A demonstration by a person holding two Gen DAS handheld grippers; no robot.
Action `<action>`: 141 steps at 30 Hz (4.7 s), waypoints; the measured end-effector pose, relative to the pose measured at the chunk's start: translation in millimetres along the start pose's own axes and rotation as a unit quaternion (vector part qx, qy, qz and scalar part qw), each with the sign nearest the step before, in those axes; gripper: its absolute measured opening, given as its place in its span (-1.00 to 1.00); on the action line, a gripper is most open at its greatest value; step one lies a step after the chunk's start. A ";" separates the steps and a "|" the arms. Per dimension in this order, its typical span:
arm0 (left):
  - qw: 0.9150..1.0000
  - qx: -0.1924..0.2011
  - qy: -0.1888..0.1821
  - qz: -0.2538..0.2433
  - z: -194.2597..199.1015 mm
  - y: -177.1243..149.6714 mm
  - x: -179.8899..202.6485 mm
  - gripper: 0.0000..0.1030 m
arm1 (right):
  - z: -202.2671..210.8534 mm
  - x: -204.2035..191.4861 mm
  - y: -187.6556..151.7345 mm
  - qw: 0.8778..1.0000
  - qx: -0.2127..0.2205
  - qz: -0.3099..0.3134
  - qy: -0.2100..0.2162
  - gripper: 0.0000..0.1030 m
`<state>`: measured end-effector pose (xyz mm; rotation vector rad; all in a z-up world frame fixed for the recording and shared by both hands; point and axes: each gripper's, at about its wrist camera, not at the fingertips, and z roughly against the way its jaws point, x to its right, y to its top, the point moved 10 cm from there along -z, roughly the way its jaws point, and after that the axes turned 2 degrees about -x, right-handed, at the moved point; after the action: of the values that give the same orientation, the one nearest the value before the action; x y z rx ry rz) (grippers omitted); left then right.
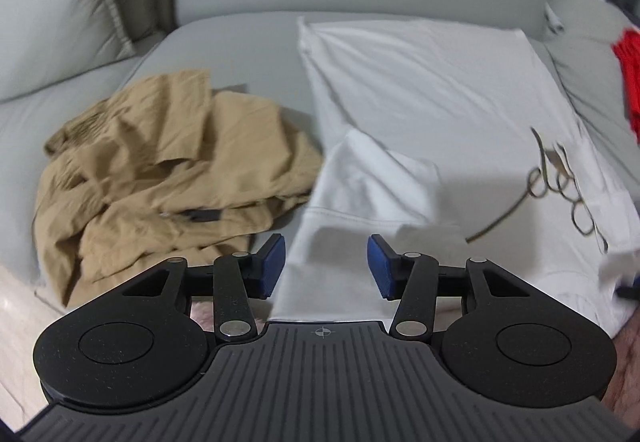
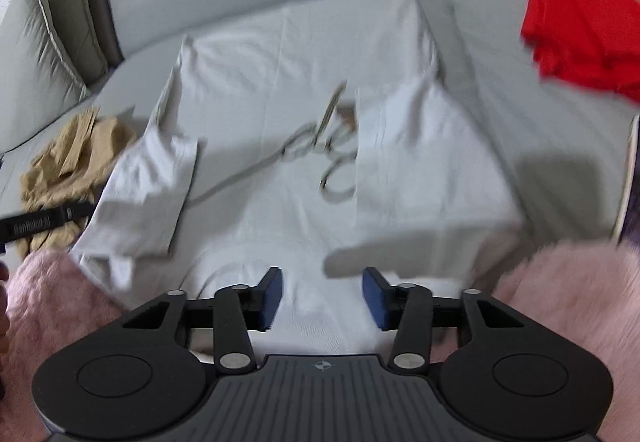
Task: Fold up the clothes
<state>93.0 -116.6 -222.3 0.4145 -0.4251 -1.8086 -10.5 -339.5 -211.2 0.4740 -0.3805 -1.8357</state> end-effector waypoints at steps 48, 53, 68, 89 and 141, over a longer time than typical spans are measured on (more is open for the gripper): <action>0.996 -0.091 0.008 0.021 3.1 -66.4 18.1 0.22 | -9.3 0.1 -48.1 0.998 -0.070 -0.005 0.006 -0.12; 0.996 -0.086 -0.017 0.018 12.7 -67.3 24.4 0.22 | -16.3 -11.6 -49.4 0.996 -0.082 0.008 0.021 -0.12; 0.997 -0.058 -0.039 -0.034 13.2 -46.1 56.2 0.21 | -12.1 9.4 -21.6 0.998 -0.053 -0.012 0.013 -0.57; 0.989 -0.116 -0.043 -0.080 -10.4 -67.7 90.0 0.29 | -37.6 -2.6 -56.9 0.988 -0.154 0.029 -0.011 -0.27; 1.000 0.004 -0.025 0.007 -107.3 184.6 -1.1 0.25 | -118.0 49.6 197.3 0.999 0.042 0.019 -0.003 -0.18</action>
<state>299.3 -171.8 -225.7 0.3719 -0.4698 -1.8065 197.0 -449.2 -224.8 0.5174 -0.4694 -1.7904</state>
